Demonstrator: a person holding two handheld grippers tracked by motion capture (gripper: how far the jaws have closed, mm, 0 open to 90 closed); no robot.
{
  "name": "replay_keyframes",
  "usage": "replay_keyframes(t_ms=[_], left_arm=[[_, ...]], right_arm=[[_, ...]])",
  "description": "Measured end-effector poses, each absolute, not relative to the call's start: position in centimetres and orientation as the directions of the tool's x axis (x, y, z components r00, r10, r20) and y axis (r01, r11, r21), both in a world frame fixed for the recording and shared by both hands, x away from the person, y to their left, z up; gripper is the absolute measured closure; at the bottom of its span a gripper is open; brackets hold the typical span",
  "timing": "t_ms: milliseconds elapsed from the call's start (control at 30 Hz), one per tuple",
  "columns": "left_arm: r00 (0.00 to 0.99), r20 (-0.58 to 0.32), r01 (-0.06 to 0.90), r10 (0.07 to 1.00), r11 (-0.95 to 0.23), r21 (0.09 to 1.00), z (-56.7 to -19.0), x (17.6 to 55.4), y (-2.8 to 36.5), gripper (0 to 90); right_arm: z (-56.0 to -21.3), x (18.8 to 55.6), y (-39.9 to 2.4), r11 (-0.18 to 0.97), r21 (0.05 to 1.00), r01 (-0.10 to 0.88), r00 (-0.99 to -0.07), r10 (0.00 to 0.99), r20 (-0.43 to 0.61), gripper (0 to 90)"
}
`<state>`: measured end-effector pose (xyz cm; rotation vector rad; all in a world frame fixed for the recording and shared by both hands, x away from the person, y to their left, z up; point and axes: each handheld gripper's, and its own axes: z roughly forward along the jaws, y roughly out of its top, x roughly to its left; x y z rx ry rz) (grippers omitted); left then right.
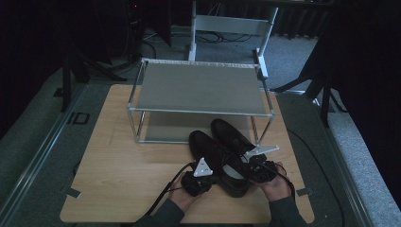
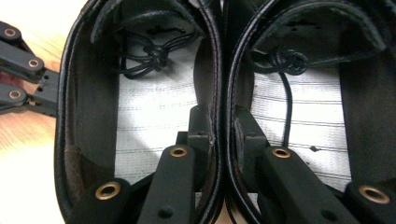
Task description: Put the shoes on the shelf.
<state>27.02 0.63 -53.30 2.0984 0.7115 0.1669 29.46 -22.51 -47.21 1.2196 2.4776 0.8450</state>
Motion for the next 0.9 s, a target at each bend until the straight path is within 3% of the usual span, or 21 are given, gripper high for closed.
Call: replay_keyframes(t_ms=[900], left_arm=[[0.707, -0.124, 0.477, 0.696, -0.34, 0.81, -52.3, 30.9, 3.2, 89.2]], right_arm=[[-46.9, 33.1, -19.2, 0.339, 0.656, 0.674, -0.509, 0.857, 0.08, 80.1]])
